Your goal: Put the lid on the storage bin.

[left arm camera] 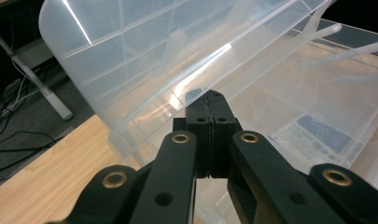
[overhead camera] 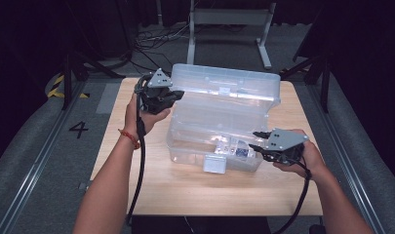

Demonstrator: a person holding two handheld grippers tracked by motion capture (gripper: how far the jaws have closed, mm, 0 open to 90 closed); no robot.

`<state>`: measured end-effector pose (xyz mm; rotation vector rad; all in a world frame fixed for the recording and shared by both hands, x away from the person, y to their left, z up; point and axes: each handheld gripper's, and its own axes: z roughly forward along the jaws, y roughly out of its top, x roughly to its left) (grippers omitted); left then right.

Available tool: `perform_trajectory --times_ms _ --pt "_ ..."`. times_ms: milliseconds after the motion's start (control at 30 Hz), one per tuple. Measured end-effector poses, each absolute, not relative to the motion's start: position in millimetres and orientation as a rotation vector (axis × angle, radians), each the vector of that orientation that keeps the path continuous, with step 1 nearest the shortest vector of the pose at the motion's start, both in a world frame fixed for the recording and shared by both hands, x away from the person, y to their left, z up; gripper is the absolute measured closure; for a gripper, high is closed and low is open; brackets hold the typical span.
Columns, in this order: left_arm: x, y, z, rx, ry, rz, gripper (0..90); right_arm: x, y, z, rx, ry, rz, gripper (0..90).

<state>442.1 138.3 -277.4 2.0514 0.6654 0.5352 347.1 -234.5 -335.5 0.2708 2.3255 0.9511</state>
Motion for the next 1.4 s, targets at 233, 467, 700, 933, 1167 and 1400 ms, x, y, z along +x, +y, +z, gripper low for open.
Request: perform_trajectory --times_ms 233,467,700,933,1167,1400 --pt "435.9 141.1 -281.6 2.050 0.666 0.541 89.5 332.9 -267.3 -335.4 0.406 2.281 1.057 52.8" --pt "429.8 145.8 -286.2 2.049 0.663 0.528 89.6 326.9 -295.8 -351.3 0.556 2.283 1.055 45.5" --pt "422.6 144.4 -293.3 2.084 0.635 0.531 89.6 329.4 -304.3 -372.6 0.634 2.296 1.030 41.8" --pt "415.4 144.6 -299.6 2.093 0.636 0.527 89.6 331.0 -298.6 -386.8 0.621 2.345 1.057 39.9" --pt "409.6 145.6 -305.6 2.111 0.627 0.519 89.6 334.4 -302.2 -408.5 0.658 2.365 1.107 39.2" --pt "405.6 148.4 -312.8 2.124 0.628 0.507 89.6 339.3 -306.7 -422.9 0.727 2.371 1.124 39.2"
